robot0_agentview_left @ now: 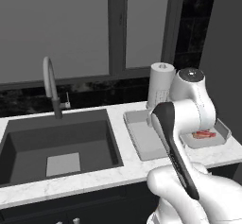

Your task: Place one sweet potato and one steak in each tupperware on the nearby counter, to pack two identical lunches.

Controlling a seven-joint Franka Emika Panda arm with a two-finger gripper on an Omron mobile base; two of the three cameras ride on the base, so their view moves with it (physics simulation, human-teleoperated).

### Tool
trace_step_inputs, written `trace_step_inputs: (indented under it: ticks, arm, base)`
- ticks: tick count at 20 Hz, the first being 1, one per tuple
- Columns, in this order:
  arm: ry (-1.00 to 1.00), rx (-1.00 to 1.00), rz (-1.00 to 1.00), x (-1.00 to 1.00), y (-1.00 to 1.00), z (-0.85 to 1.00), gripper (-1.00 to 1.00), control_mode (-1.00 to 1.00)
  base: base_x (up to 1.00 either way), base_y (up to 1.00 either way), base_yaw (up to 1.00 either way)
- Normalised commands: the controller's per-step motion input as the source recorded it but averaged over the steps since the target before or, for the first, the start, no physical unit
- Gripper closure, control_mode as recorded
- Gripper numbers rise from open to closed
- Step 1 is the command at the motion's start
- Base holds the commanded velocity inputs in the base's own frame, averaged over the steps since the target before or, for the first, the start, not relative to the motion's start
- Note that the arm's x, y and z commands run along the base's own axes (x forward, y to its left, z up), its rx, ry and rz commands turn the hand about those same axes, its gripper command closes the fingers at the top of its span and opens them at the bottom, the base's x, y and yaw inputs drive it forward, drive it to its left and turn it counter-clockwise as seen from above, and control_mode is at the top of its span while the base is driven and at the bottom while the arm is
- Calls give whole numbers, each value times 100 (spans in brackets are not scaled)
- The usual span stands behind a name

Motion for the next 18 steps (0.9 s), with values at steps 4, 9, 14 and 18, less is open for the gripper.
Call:
trace_step_inputs:
  ticks: [4,9,14,18]
  arm:
    - [28,-2,11,100,-14,-23,100,-100]
    - [42,-1,13,94,-5,-66,100,-100]
    - [7,-6,12,20,4,-100,100,-100]
    - [0,-1,9,30,-9,-68,100,-100]
  base:
    - [0,0,0]
    - [0,0,0]
    - [0,0,0]
    - [0,0,0]
